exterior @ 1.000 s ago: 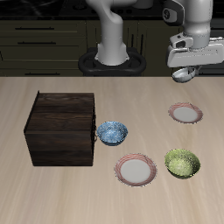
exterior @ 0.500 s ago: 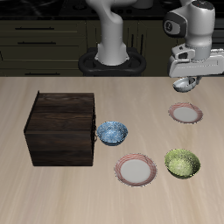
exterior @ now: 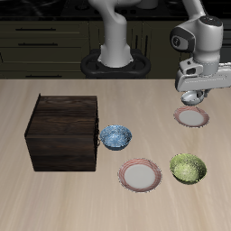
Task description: Place the white bowl onto the plate that is on the left side of the table
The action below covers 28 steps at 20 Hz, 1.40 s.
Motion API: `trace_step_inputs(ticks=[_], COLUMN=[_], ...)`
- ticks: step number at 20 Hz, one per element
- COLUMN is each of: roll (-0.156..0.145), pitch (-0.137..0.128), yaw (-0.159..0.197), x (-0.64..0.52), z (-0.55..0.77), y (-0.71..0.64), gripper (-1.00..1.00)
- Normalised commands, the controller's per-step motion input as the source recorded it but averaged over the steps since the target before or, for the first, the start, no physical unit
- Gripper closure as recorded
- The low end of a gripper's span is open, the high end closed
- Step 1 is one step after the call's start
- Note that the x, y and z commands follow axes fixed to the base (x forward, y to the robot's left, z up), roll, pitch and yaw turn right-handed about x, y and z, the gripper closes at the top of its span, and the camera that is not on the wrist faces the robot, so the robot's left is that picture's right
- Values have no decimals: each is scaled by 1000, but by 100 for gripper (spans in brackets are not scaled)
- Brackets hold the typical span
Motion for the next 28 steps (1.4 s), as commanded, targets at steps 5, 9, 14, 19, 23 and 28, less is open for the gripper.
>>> trace_step_inputs(ticks=[5,9,14,19,23,28], roll=[4,-42,12,24,-40,-2], pitch=[15,53,17,105,41,19], yaw=[26,2,21,-5,-38,-12], x=[103,155,-58,-4,9,17], z=[-283,-379,-250,-392,-109,15], y=[63,-23,64,17,-116,-37], gripper=[100,100,100,100,-100,-100])
